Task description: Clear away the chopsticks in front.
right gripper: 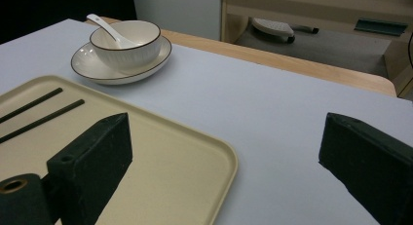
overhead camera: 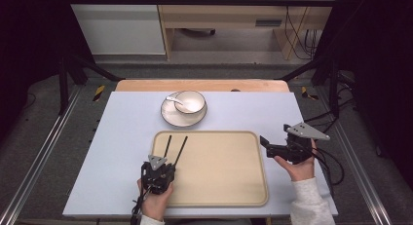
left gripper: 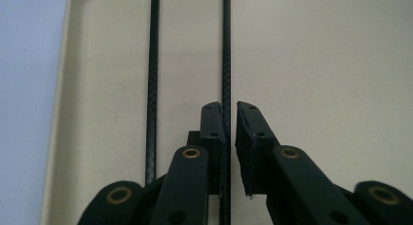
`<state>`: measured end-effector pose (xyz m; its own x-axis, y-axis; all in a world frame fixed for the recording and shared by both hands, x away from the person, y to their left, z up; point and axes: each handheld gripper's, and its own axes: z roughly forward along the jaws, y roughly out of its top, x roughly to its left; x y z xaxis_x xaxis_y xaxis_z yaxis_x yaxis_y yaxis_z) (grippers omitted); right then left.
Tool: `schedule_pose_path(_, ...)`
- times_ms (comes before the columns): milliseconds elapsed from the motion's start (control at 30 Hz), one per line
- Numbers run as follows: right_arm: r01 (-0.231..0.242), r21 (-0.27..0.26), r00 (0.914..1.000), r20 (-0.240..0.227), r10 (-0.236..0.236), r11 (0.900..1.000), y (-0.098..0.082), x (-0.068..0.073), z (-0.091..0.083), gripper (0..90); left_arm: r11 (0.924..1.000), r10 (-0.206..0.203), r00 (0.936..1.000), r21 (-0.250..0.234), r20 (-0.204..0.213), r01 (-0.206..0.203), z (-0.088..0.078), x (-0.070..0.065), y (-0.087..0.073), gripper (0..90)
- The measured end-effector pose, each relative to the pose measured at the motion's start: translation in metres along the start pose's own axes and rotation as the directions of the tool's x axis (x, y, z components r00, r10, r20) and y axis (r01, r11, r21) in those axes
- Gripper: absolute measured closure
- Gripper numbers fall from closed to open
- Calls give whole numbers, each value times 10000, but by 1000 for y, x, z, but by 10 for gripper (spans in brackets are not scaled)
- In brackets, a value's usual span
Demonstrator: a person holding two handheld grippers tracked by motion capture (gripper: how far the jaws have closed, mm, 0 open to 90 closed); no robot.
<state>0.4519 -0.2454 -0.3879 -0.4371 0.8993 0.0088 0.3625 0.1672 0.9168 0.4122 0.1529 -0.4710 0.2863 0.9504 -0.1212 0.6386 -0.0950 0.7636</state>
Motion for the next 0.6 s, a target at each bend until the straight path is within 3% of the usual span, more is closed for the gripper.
schedule_pose_path(100,-22,-31,10000,1,22,10000,0,0,-1,54,9994,211,9994,-276,289,-203,-7,5,10,741)
schedule_pose_path(200,-37,-64,10000,8,37,10000,0,-1,-2,51,9949,581,9967,-853,565,-531,-14,10,25,661)
schedule_pose_path(367,-97,-126,10000,1,97,9999,1,-2,-3,48,9813,1407,9849,-1460,1005,-1253,-26,27,50,500)
schedule_pose_path(500,-88,-168,10000,-8,88,9998,1,-3,-5,46,9721,1965,9722,-1550,1272,-1762,-31,39,60,409)
schedule_pose_path(600,-117,-232,9999,3,117,9997,2,-4,-6,45,9623,2337,9656,-1692,1143,-2129,-38,51,62,335)
